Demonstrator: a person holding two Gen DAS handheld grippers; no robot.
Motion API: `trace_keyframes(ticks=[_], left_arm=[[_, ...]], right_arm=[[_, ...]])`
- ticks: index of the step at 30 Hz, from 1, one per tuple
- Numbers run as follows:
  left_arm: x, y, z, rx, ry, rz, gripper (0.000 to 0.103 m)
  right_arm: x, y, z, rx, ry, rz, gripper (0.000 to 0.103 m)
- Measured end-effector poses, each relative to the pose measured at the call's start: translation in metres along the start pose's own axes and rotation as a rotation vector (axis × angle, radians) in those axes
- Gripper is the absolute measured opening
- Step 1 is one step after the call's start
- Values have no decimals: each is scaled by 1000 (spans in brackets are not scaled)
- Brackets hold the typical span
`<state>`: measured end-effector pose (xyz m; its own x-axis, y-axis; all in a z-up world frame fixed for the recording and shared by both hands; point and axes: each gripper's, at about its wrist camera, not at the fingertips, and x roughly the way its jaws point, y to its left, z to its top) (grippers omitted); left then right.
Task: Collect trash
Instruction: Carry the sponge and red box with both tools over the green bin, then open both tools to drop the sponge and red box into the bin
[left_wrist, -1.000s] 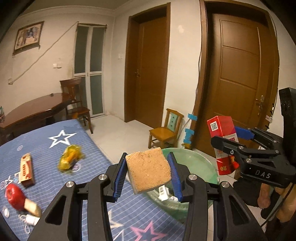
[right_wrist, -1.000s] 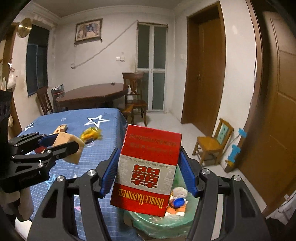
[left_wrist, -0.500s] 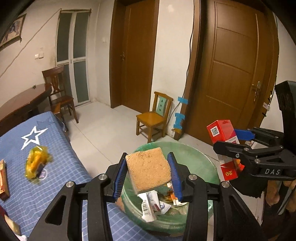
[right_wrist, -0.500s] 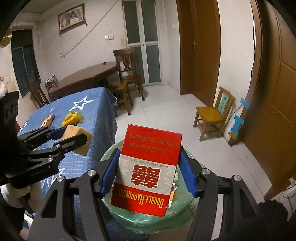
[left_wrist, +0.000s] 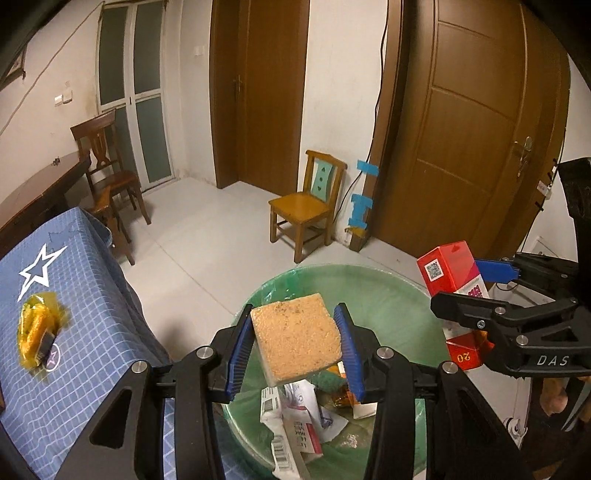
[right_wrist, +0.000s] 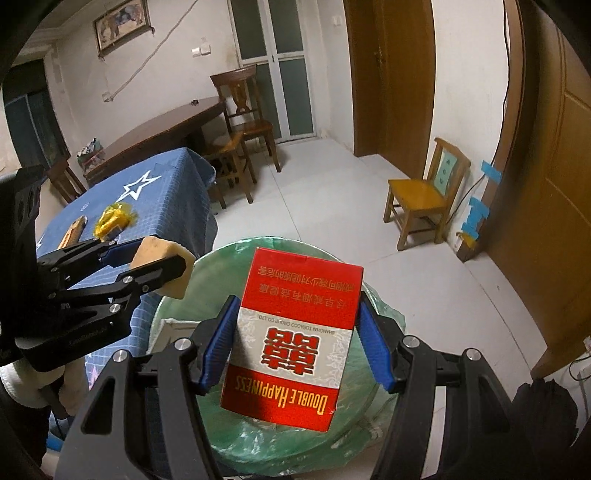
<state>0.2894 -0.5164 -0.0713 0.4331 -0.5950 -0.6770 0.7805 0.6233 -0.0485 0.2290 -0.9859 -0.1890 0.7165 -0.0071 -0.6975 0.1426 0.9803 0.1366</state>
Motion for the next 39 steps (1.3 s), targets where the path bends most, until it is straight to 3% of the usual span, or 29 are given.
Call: trace_keyframes(ticks=[13, 30, 32, 34, 35, 39], left_arm=[[36, 0, 3, 1, 38, 1, 45], [47, -2, -1, -2, 45, 11, 45], [47, -2, -1, -4, 46, 16, 49], [48, -1, -1, -8, 49, 28, 70], [47, -1, -1, -8, 45, 38, 75], [44, 5, -3, -24, 41, 53, 77]], right_arm=[[18, -10, 5, 6, 29, 0, 60], [24, -9, 3, 8, 29, 10, 60], [25, -7, 2, 9, 28, 15, 61], [24, -8, 3, 19, 20, 23, 62], [23, -9, 2, 29, 13, 28, 67], [19, -15, 1, 43, -2, 31, 69]])
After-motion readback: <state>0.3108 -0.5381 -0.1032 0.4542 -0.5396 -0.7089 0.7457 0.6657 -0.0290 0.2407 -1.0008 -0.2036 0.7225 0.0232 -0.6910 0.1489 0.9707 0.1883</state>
